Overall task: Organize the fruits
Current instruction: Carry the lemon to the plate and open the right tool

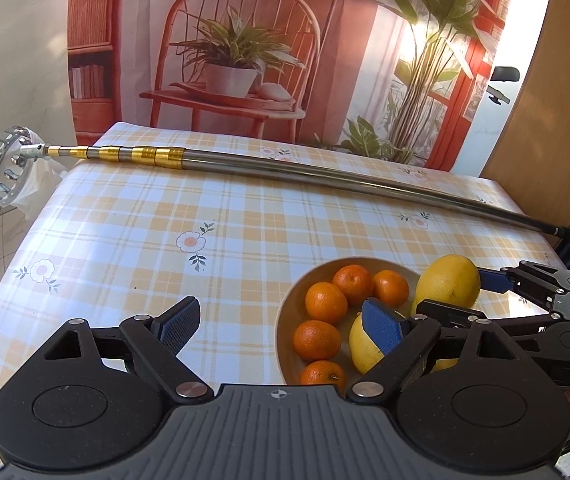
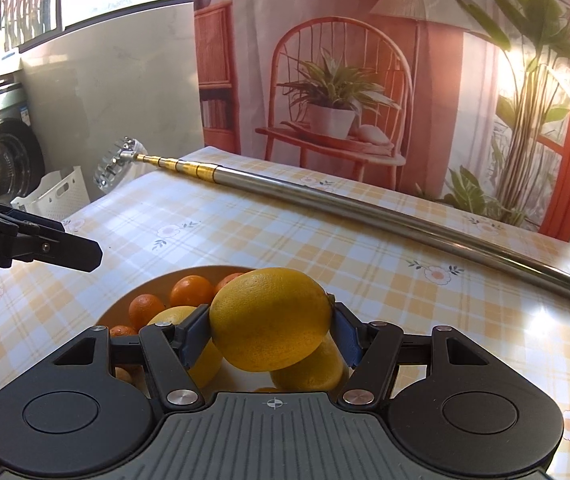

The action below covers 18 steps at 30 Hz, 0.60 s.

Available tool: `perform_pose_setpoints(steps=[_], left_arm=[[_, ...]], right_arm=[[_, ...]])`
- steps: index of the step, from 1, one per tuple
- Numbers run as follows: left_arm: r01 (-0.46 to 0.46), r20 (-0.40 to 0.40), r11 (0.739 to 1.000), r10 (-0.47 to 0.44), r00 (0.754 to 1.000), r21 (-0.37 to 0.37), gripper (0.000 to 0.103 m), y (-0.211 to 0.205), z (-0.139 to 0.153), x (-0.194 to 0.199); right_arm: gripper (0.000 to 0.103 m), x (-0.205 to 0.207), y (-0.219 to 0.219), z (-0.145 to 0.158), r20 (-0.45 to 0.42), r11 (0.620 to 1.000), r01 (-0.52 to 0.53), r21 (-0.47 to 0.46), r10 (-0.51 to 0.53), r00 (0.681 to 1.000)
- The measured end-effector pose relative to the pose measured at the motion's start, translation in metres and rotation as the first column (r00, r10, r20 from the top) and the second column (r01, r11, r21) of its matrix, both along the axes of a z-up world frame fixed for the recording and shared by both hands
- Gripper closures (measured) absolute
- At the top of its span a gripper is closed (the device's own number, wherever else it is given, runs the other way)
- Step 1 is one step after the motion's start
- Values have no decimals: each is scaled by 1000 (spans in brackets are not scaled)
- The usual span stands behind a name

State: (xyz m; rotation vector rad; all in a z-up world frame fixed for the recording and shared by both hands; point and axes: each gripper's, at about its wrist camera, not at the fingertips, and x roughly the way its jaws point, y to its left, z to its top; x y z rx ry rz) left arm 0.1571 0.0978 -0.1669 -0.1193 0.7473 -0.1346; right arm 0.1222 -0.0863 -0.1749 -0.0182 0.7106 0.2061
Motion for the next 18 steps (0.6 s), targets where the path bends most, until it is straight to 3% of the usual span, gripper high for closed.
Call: perform_pose_setpoints(steps=[7, 18], left_arm=[[-1, -15, 1000, 1, 1000, 8, 13, 0, -3, 3], [8, -11, 1000, -8, 1000, 15, 13, -2, -1, 1]], right_arm=[[43, 4, 9, -2, -2, 999, -44, -6, 44, 999], [44, 1, 8, 4, 16, 1000, -29, 5, 29, 999]])
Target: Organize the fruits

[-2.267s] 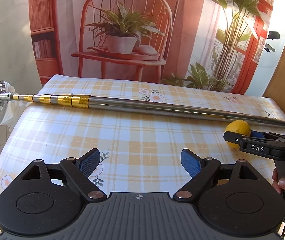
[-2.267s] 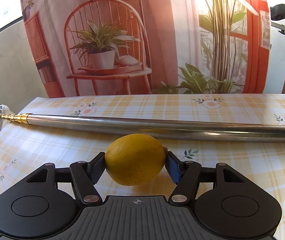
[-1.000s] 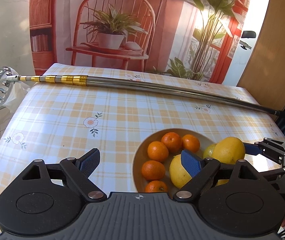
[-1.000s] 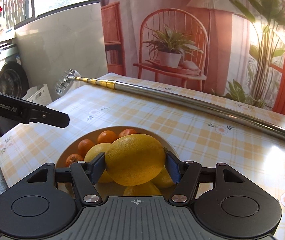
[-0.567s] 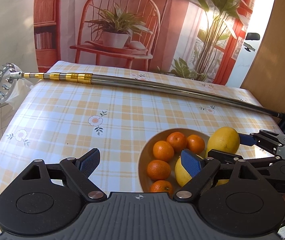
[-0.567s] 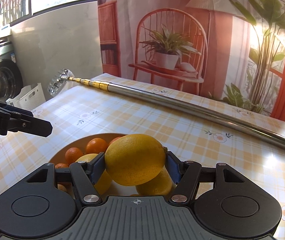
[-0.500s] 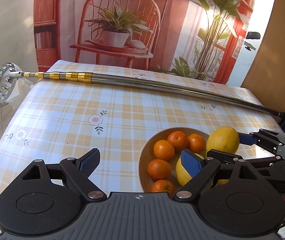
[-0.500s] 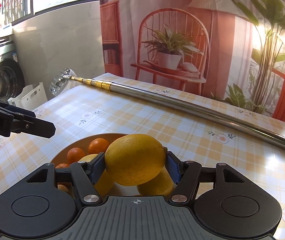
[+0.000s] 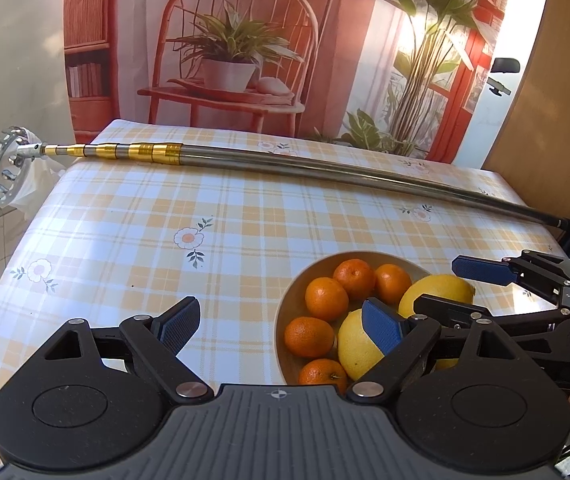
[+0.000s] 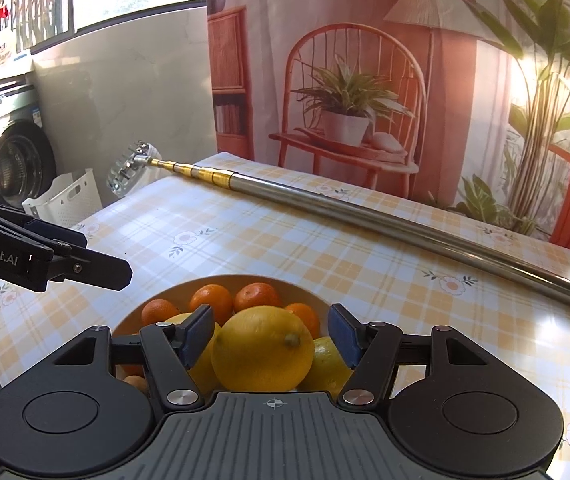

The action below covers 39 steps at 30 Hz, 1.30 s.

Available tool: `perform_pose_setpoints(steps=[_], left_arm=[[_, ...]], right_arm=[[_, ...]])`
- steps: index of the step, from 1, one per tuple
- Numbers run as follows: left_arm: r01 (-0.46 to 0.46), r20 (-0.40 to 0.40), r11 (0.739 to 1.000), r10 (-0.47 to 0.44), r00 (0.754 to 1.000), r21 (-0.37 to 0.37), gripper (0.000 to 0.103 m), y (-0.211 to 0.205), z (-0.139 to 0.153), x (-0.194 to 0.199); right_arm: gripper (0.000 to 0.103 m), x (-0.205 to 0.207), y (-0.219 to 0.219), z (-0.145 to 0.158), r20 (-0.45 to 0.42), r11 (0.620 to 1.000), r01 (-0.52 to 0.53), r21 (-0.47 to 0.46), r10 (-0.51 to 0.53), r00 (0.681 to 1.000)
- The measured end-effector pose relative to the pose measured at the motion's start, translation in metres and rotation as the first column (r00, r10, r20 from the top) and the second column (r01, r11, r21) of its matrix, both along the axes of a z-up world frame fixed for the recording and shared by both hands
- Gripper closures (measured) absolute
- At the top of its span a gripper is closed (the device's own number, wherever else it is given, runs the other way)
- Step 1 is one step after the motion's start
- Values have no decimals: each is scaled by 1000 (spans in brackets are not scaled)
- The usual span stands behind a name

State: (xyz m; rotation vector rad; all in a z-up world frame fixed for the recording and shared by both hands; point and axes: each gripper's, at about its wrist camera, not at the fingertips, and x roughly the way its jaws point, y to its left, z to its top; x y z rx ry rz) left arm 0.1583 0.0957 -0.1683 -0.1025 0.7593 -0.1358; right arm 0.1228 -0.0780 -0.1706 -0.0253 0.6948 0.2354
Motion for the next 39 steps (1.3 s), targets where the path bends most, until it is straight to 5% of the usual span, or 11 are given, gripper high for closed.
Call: perform_pose_setpoints(steps=[7, 18, 27, 39], left_arm=[[1, 12, 1000, -1, 1000, 6, 13, -1, 2, -2], [7, 14, 1000, -8, 1000, 12, 13, -3, 3, -3], [11, 36, 1000, -12, 999, 26, 13, -5, 13, -1], [-18, 281, 998, 2, 960, 55, 9, -13, 102, -8]], right_arm=[[36, -5, 0, 4, -10, 999, 40, -8, -41, 999], [1, -14, -11, 11, -18, 991, 134, 25, -134, 991], [1, -17, -14, 25, -17, 980, 198, 23, -197, 980], [0, -19, -29, 114, 103, 945, 318, 72, -324, 940]])
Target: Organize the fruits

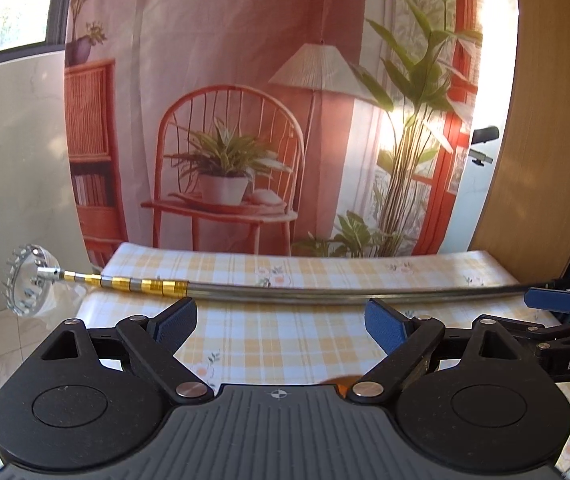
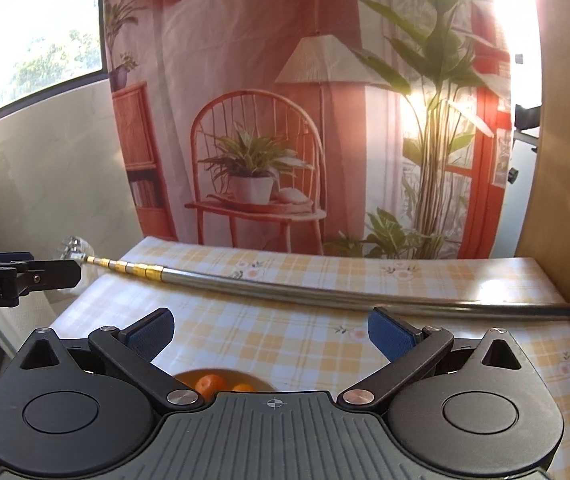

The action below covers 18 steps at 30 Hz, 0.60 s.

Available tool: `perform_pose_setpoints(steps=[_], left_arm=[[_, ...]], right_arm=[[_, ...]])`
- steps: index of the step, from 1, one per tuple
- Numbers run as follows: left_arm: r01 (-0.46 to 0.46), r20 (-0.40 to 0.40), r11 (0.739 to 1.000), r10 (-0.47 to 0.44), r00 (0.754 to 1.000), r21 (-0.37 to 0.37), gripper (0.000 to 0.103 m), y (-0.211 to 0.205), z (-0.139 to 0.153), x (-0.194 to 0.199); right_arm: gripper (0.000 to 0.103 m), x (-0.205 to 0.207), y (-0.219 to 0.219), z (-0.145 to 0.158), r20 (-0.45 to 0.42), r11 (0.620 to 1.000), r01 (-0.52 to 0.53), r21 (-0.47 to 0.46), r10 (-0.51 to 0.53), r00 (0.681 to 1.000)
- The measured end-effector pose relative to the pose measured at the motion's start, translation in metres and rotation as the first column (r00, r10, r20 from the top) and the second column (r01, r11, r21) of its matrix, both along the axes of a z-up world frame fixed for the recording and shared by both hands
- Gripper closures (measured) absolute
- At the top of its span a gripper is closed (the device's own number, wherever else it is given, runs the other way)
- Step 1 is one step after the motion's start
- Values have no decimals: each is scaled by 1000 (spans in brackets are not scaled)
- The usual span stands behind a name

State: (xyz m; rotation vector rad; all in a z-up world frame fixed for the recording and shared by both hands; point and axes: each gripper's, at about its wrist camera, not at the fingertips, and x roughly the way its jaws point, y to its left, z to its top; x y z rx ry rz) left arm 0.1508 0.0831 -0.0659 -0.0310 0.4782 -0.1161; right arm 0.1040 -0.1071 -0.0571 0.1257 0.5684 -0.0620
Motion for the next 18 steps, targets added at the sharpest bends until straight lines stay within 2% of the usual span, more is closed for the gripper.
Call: perform_pose_setpoints(steps=[9, 18], left_arm=[[-14, 148, 1000, 13, 989, 2, 0, -17, 55, -12], [-15, 172, 999, 8, 985, 36, 0, -26, 67, -19]], right_arm=[[0, -5, -10, 64, 127, 999, 35, -3, -34, 991], [0, -11, -6, 78, 147, 998, 52, -20, -48, 988]])
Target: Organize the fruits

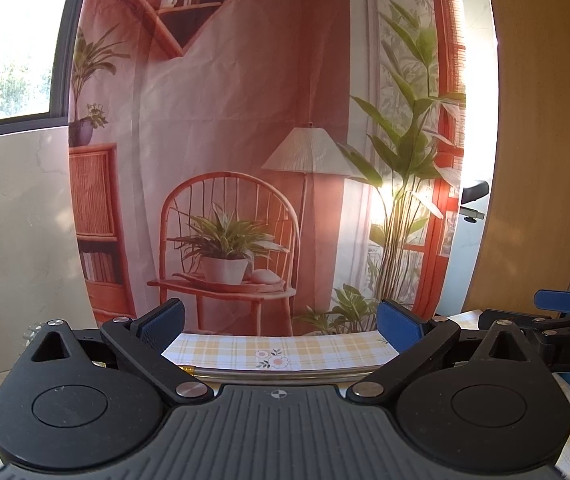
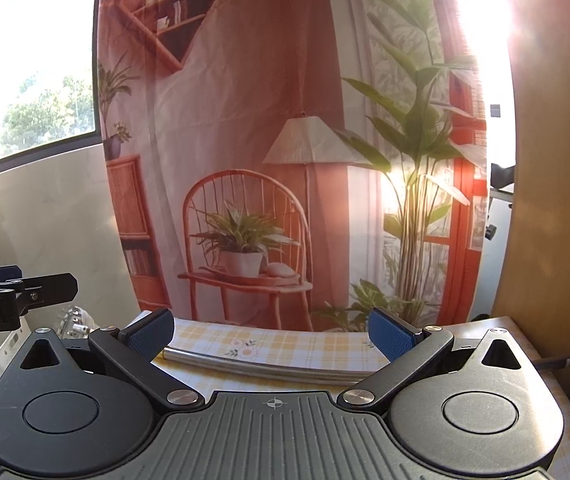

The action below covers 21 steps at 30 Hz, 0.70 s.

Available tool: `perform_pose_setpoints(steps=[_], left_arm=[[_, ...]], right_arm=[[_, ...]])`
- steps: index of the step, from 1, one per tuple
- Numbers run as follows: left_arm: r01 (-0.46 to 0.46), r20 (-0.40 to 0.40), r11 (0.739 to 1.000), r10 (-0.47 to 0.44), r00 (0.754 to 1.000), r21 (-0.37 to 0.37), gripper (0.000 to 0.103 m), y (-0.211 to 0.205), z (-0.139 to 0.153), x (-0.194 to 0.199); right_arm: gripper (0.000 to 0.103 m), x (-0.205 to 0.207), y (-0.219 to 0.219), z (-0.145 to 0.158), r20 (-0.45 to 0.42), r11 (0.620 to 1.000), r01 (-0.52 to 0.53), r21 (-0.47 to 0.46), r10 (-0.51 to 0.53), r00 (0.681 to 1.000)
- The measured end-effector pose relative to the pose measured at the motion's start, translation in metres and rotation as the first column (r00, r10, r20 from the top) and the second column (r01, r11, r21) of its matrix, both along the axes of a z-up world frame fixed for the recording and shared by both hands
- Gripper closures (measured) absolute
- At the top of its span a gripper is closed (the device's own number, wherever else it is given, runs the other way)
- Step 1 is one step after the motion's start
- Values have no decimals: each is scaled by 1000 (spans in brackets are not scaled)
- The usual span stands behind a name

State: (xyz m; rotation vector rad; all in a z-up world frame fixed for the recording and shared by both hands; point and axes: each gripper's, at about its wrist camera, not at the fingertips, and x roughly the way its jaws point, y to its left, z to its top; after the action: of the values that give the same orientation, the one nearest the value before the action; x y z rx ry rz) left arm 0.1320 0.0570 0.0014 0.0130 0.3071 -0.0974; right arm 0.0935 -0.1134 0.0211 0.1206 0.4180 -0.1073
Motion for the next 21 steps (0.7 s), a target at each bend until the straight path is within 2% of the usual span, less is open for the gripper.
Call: perform_pose_setpoints(steps=[21], left_arm=[[25, -4, 1000, -25, 1000, 1, 0, 7, -1, -1]], right_arm=[[0, -6, 5, 2, -6, 1000, 27, -11, -27, 1000]])
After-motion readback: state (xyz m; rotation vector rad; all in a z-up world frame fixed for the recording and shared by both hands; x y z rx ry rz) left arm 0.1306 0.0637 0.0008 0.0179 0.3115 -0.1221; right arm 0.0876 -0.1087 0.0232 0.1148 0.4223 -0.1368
